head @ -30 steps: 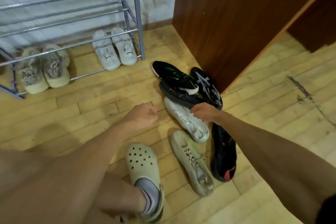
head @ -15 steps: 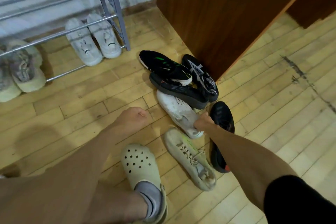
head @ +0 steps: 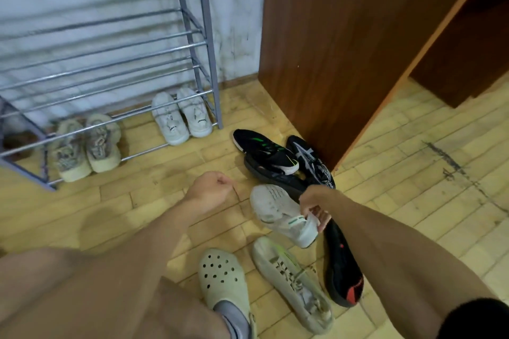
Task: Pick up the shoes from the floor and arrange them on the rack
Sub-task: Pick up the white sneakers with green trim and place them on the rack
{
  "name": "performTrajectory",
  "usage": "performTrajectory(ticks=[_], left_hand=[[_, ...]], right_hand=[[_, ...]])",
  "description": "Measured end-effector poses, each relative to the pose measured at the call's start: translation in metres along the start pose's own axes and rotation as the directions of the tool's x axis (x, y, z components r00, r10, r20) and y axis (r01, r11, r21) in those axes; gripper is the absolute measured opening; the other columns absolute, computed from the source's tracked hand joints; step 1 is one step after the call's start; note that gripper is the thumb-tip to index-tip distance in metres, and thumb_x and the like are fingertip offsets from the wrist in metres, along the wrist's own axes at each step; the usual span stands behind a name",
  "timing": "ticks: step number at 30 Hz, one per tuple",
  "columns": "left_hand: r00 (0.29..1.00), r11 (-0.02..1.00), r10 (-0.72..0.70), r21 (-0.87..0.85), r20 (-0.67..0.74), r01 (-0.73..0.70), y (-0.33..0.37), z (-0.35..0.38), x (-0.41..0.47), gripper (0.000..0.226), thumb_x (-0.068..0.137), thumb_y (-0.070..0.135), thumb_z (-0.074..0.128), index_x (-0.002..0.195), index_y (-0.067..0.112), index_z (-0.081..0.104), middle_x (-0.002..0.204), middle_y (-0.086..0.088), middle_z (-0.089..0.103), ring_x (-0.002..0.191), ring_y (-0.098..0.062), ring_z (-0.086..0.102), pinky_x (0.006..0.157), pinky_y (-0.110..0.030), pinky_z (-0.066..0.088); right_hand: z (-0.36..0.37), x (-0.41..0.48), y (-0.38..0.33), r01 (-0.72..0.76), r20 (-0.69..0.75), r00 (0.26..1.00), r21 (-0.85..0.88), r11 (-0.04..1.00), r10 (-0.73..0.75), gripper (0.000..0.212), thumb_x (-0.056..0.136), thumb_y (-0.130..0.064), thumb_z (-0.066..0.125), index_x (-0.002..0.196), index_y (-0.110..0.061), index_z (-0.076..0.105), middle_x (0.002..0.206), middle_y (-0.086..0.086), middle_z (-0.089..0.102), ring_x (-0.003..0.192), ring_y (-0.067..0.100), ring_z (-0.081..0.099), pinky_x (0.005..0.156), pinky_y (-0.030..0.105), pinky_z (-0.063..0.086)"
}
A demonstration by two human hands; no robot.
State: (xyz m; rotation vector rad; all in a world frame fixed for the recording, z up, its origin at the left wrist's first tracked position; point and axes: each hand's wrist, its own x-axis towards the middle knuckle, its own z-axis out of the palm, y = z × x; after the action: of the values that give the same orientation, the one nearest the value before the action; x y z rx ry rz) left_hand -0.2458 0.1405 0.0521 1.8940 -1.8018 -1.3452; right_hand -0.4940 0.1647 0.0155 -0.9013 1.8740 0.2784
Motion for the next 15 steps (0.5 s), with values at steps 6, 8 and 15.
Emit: performTrajectory(ticks=[6,8,15], left_hand=[[0.981,0.996,0.079,0.047,-0.175,-0.072,0.042,-0.069,-0.035,0.018,0.088,0.018,0.052,0.089,0.013,0.069,0.087,-0.005,0.067,0.083,-0.022,0.061,0.073,-0.029,0.046],[0.967,0.991,0.131,0.061,-0.216,-0.120,0.058,-0.097,-0.052,0.014,0.086,0.013,0.051,0.082,0.019,0.063,0.081,-0.004,0.060,0.075,-0.019,0.053,0.067,-0.027,0.040],[0.897,0.987,0.158,0.037,-0.414,-0.157,0.078,-0.198,-0.132,0.008,0.085,0.018,0.054,0.081,0.017,0.062,0.078,-0.006,0.058,0.073,-0.019,0.053,0.063,-0.028,0.038]], right_hand=[[-0.037,-0.077,-0.046,0.171,-0.185,0.955,-0.301,0.938,-0.233,0.053,0.083,-0.001,0.068,0.131,0.005,0.048,0.129,0.027,0.056,0.107,0.040,0.063,0.078,0.037,0.053],[-0.051,-0.109,-0.067,0.280,-0.254,0.897,-0.308,0.909,-0.362,0.048,0.077,0.002,0.071,0.123,0.004,0.054,0.119,0.026,0.061,0.095,0.040,0.067,0.076,0.042,0.059],[-0.061,-0.230,-0.174,0.650,-0.423,0.605,-0.227,0.725,-0.674,0.037,0.080,-0.001,0.064,0.117,-0.001,0.063,0.107,0.015,0.069,0.079,0.030,0.069,0.063,0.038,0.061]])
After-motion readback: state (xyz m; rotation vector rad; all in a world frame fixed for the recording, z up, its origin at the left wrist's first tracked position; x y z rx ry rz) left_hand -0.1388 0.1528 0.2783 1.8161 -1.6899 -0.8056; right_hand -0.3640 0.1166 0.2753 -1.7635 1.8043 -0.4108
